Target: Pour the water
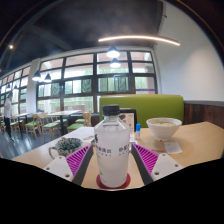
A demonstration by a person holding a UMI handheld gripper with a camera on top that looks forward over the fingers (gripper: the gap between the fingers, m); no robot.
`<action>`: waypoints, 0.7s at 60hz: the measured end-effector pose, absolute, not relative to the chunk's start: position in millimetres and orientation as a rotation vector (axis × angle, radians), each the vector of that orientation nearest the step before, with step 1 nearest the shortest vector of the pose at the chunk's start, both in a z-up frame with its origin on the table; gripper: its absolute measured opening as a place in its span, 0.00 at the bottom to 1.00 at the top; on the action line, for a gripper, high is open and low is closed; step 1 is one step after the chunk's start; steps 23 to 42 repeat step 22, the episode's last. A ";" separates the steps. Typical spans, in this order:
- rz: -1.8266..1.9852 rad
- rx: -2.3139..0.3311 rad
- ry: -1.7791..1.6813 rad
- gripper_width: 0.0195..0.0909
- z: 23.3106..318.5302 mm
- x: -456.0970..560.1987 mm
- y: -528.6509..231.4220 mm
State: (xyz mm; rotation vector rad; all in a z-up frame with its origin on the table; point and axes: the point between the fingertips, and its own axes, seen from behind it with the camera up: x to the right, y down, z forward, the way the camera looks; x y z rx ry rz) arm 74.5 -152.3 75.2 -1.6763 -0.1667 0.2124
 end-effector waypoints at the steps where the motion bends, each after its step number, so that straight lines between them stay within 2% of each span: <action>1: 0.215 -1.672 -0.169 0.90 75.9 73.4 -151.9; 12: 0.225 -1.598 -0.175 0.90 93.8 71.9 -152.4; 42: 0.230 -1.602 -0.181 0.90 89.8 72.9 -152.2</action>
